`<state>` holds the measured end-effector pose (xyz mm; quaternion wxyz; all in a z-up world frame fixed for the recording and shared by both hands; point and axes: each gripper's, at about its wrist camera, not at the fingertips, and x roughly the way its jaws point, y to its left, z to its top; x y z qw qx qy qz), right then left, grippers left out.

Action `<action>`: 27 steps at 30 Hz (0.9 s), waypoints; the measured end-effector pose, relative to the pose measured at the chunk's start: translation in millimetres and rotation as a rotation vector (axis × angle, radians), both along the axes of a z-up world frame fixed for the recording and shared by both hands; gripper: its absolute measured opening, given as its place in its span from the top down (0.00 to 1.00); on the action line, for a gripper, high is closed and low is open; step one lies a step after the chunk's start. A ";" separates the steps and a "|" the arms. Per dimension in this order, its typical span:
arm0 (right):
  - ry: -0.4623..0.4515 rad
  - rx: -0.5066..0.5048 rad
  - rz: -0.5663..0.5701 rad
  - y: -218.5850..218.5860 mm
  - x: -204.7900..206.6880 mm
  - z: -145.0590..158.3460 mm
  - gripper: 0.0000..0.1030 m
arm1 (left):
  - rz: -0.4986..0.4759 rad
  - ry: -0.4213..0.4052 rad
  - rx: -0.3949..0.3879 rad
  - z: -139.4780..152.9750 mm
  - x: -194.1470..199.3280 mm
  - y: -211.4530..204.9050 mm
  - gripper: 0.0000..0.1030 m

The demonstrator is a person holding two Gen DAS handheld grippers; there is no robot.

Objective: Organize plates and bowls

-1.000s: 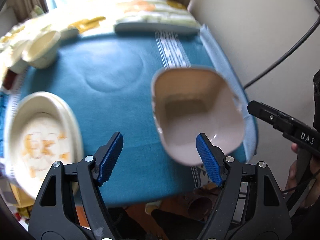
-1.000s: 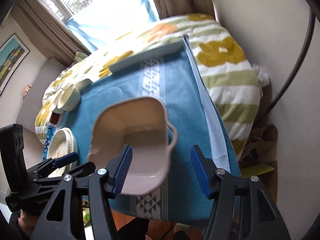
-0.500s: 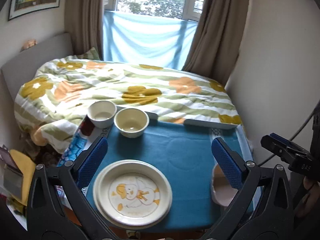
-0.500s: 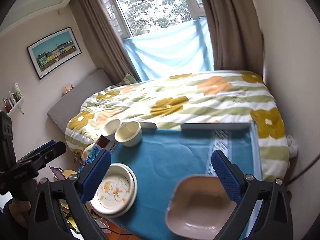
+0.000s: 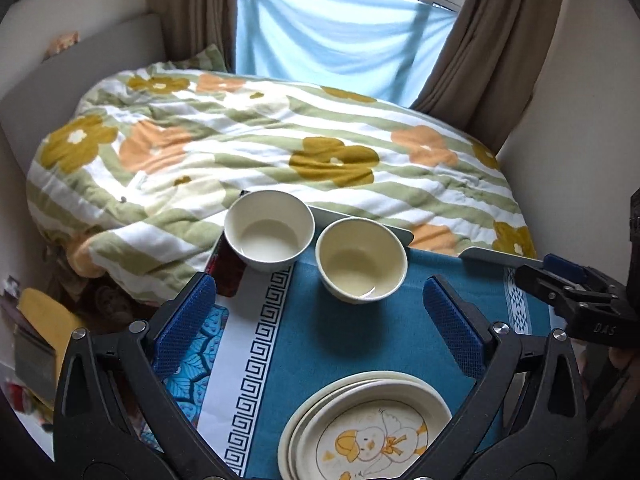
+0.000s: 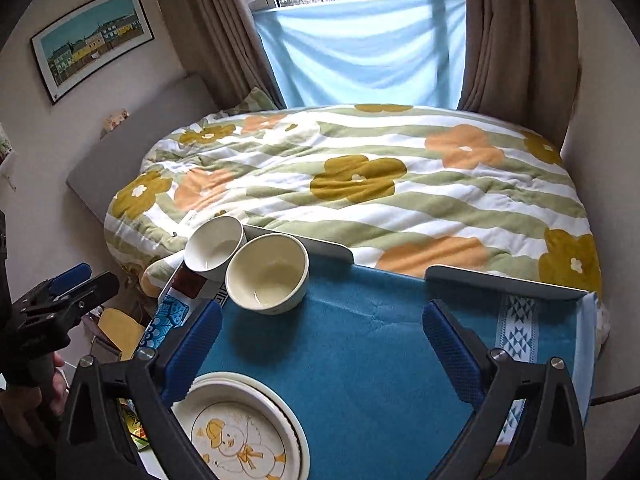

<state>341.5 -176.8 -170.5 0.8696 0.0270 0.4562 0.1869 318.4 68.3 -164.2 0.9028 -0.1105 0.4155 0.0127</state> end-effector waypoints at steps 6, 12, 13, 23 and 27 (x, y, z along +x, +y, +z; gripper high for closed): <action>0.108 -0.030 -0.018 33.5 47.8 -54.7 0.03 | -0.047 0.136 -0.164 -63.8 61.3 20.5 0.16; 0.218 -0.019 -0.029 51.0 72.8 -100.4 0.32 | -0.083 0.254 -0.278 -123.4 101.6 19.9 0.43; 0.230 -0.016 -0.031 52.6 76.0 -105.0 0.37 | -0.092 0.267 -0.283 -130.1 106.5 18.4 0.47; 0.286 0.028 -0.022 64.4 84.3 -121.6 0.71 | -0.129 0.315 -0.268 -153.2 128.4 8.7 0.84; 0.297 0.057 -0.015 68.2 83.8 -123.4 0.83 | -0.135 0.313 -0.251 -152.7 128.7 9.0 0.85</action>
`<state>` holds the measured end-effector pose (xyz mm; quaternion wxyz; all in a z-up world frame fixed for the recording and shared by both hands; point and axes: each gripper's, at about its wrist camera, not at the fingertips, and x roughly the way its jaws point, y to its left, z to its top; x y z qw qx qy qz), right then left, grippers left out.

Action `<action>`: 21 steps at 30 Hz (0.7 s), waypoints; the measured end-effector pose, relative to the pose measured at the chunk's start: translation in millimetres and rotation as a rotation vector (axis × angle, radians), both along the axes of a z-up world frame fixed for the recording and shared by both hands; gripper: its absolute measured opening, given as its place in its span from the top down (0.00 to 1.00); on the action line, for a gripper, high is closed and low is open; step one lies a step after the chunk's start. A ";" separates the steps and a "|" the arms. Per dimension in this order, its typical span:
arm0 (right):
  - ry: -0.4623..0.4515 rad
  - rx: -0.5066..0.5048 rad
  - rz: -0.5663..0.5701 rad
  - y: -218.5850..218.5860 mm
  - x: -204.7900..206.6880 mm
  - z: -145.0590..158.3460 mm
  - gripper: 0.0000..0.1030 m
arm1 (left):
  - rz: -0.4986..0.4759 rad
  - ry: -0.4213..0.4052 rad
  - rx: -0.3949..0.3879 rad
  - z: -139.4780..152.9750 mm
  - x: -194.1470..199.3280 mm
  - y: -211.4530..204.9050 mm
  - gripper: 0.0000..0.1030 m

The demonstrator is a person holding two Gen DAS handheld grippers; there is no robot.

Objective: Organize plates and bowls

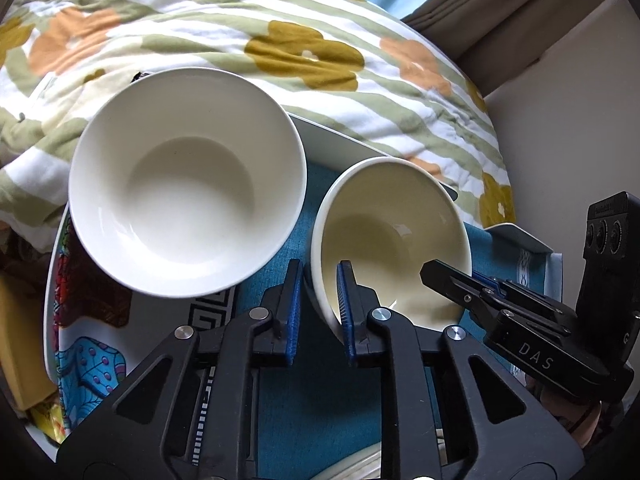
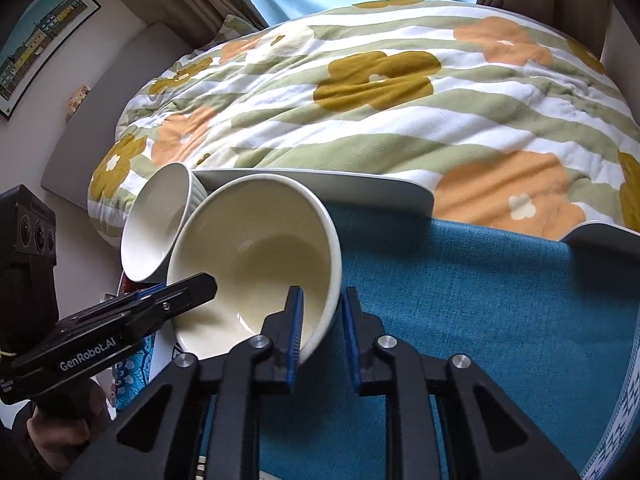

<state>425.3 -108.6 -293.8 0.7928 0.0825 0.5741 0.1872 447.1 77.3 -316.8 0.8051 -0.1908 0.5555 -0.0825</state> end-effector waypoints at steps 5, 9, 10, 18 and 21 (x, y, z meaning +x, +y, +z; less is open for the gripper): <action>-0.009 0.008 -0.007 -0.5 -1.0 1.6 0.83 | -0.017 -0.014 0.036 3.3 -2.0 -4.2 0.85; -0.033 0.007 -0.004 -1.3 -4.8 12.7 0.83 | -0.027 -0.034 0.072 13.9 -6.3 -9.2 0.85; -0.037 0.010 -0.003 -3.1 -6.3 15.4 0.84 | -0.027 -0.040 0.077 18.3 -8.2 -10.5 0.86; -0.106 0.032 -0.006 -27.7 -32.8 59.6 0.84 | -0.028 -0.102 0.099 69.1 -36.3 -37.4 0.85; -0.137 0.039 -0.008 -45.5 -50.2 80.3 0.84 | -0.022 -0.127 0.097 90.9 -55.3 -55.3 0.85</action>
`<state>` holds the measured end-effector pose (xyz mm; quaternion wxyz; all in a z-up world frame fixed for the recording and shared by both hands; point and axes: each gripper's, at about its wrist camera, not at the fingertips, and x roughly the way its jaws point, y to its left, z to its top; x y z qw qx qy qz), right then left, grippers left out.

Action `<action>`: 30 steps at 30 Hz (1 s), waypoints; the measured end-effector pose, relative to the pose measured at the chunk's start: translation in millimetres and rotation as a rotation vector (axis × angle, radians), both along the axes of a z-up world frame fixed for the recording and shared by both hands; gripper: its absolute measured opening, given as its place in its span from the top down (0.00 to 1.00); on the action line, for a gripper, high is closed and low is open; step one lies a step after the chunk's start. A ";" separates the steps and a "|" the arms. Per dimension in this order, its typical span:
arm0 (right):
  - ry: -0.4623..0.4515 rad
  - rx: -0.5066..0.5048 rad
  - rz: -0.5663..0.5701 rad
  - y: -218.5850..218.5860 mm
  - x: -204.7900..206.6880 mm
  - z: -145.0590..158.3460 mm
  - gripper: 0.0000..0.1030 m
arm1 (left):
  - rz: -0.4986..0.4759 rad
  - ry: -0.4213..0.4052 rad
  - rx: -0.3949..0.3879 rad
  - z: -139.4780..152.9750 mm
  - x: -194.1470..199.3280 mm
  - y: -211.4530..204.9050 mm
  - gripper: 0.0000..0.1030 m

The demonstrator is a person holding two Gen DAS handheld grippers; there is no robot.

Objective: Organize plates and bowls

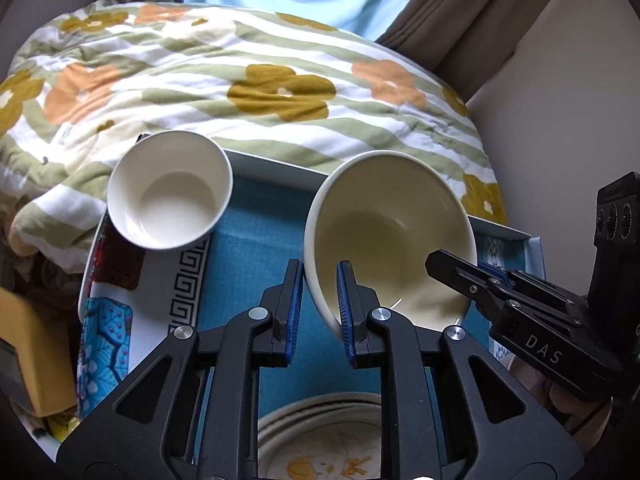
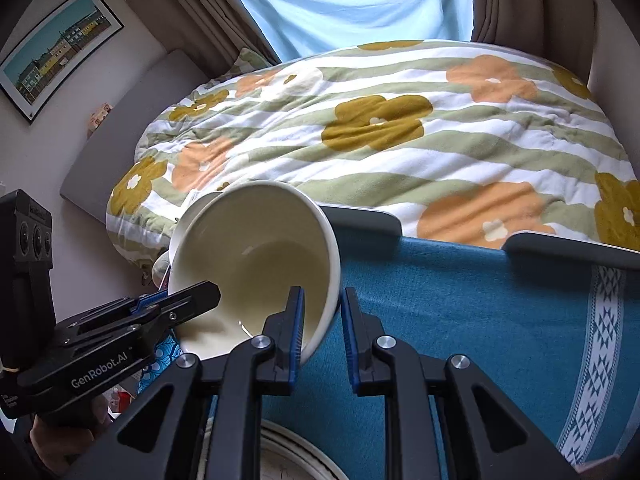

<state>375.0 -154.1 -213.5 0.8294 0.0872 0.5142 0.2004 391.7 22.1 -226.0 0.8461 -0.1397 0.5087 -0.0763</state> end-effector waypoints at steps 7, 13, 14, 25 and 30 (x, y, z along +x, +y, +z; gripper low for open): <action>-0.061 0.000 0.003 -60.3 -53.2 39.8 0.84 | 0.003 -0.062 0.001 41.8 -58.7 -68.0 0.85; -0.088 -0.022 -0.024 -126.2 -99.3 57.3 0.84 | -0.040 -0.079 -0.018 51.9 -104.1 -139.8 0.85; -0.090 -0.026 -0.031 -137.8 -107.0 58.5 0.84 | -0.048 -0.079 -0.022 51.2 -110.9 -151.1 0.85; -0.036 -0.090 -0.126 -237.2 -172.0 28.1 0.84 | -0.174 -0.004 -0.046 15.6 -160.1 -257.6 0.85; 0.015 -0.112 -0.123 -252.4 -182.7 -1.5 0.84 | -0.200 0.061 -0.018 -13.7 -168.0 -280.1 0.85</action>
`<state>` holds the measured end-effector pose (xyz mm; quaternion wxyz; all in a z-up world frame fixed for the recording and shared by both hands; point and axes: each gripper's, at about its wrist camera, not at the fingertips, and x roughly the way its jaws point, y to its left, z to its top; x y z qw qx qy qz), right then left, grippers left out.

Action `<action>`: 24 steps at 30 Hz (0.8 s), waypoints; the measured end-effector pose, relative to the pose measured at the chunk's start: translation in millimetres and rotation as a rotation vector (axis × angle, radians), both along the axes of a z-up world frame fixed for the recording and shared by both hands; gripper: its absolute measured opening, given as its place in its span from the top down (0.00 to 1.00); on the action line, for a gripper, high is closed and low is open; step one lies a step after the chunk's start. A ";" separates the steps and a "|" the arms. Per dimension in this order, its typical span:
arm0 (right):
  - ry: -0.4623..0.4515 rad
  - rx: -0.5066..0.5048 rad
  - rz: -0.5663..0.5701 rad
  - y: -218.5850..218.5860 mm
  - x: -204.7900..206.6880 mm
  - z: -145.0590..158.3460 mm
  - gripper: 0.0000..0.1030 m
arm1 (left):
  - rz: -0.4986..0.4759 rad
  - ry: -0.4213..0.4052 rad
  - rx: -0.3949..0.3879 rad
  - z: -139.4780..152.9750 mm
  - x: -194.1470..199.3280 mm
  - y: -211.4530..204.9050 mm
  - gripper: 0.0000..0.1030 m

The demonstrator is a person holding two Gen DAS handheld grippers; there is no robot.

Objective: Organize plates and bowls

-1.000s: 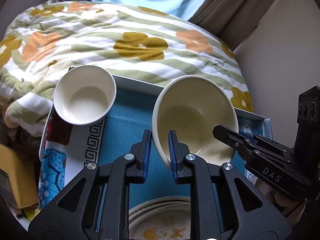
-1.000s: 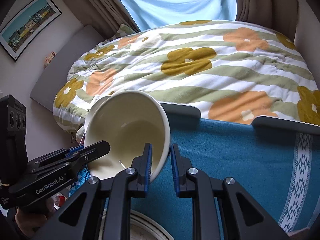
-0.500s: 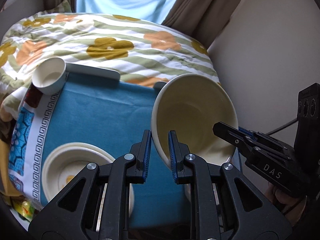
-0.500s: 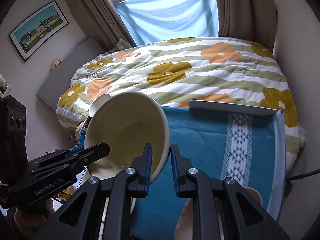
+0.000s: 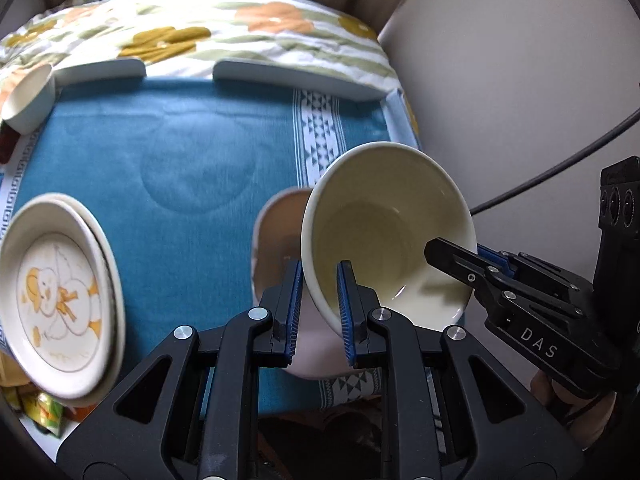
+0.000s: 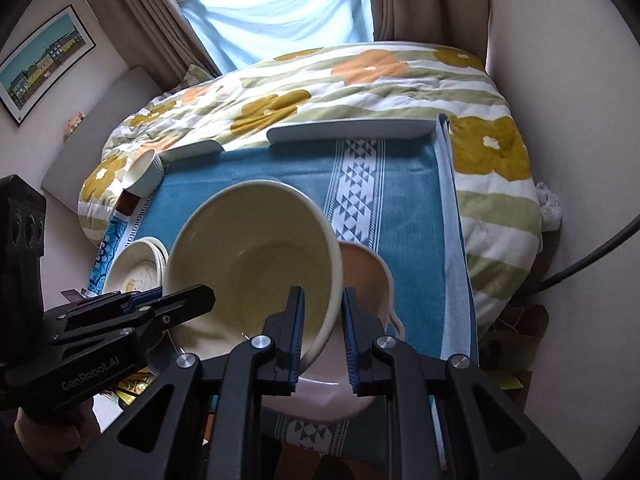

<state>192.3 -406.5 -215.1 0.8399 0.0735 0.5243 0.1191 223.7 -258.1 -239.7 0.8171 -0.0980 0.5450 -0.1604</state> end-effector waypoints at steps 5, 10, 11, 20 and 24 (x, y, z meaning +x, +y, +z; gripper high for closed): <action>0.044 -0.008 0.017 -4.8 -3.3 -26.9 0.84 | -0.013 0.055 0.047 -23.9 0.9 -11.6 0.85; 0.065 -0.033 0.045 -2.0 0.6 -41.0 0.84 | -0.025 0.070 0.097 -37.8 9.4 -17.7 0.85; 0.069 -0.039 0.052 -1.4 1.8 -42.6 0.84 | -0.031 0.071 0.111 -40.3 11.7 -20.5 0.85; 0.099 -0.092 0.077 4.1 5.9 -52.5 0.84 | -0.058 0.091 0.185 -53.3 21.0 -26.3 0.85; 0.099 -0.096 0.085 3.1 7.3 -52.3 0.84 | -0.071 0.081 0.215 -54.0 21.6 -28.8 0.85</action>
